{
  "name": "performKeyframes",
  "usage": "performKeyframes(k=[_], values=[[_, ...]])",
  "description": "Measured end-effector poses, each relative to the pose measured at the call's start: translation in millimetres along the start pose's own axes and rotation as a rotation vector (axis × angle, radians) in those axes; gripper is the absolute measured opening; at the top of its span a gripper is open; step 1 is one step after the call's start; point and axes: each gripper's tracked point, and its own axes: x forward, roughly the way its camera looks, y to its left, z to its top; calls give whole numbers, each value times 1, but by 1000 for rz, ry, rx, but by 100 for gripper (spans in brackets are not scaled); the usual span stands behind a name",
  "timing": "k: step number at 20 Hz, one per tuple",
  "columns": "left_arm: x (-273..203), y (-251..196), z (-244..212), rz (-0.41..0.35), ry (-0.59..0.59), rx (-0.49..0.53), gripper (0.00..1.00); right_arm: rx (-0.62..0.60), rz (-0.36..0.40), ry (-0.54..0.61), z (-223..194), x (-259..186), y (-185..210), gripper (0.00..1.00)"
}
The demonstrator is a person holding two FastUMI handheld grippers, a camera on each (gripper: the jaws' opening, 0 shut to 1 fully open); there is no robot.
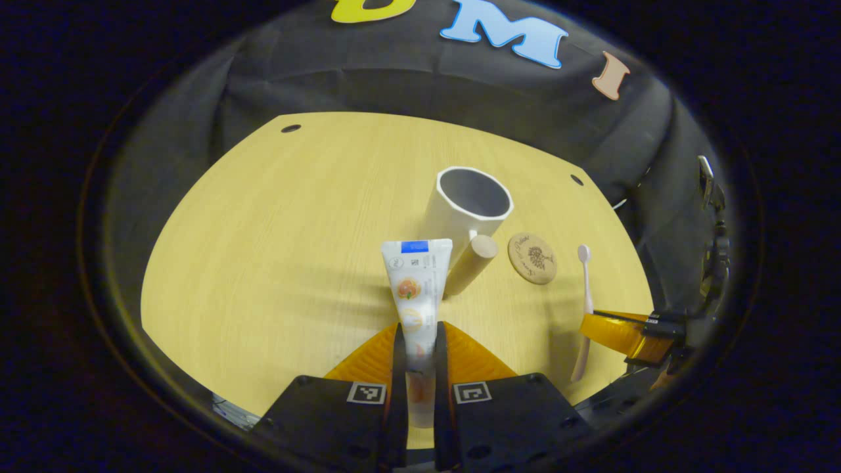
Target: Put the toothbrush and toothpaste on the desktop into the cup, then pick up the cup and place it on the coaster on the desktop.
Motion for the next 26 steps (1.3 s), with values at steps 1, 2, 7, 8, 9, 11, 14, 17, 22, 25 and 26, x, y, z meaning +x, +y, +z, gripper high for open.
performKeyframes(k=[1, 2, 7, 8, 9, 11, 14, 17, 22, 25, 26], values=[[-4, 1, 6, 1, -19, -5, 23, 0, 11, -17, 6, -1, 1, 5], [-6, 1, 13, 3, -39, -9, 23, 2, 15, -34, 11, -3, 2, 5], [-21, 9, 48, 20, -153, -6, 23, -9, 38, -124, 36, -13, 4, 5], [-22, 10, 56, 24, -178, 3, 23, -12, 42, -143, 40, -14, 5, 5], [-24, 11, 65, 27, -206, 9, 23, -14, 46, -163, 45, -17, 5, 5], [-27, 9, 86, 19, -266, 15, 23, -19, 55, -210, 56, -25, 6, 5], [-39, 2, 122, -12, -374, 37, 22, -23, 73, -282, 72, -35, 13, 5], [-48, -7, 158, -36, -481, 75, 23, -33, 74, -337, 85, -45, 16, 5], [-52, -26, 199, -94, -595, 108, 23, -51, 62, -399, 99, -60, 22, 5], [-45, -34, 213, -114, -628, 128, 23, -61, 42, -424, 105, -68, 23, 4], [-43, -38, 217, -124, -638, 128, 22, -64, 39, -431, 106, -70, 23, 5]])
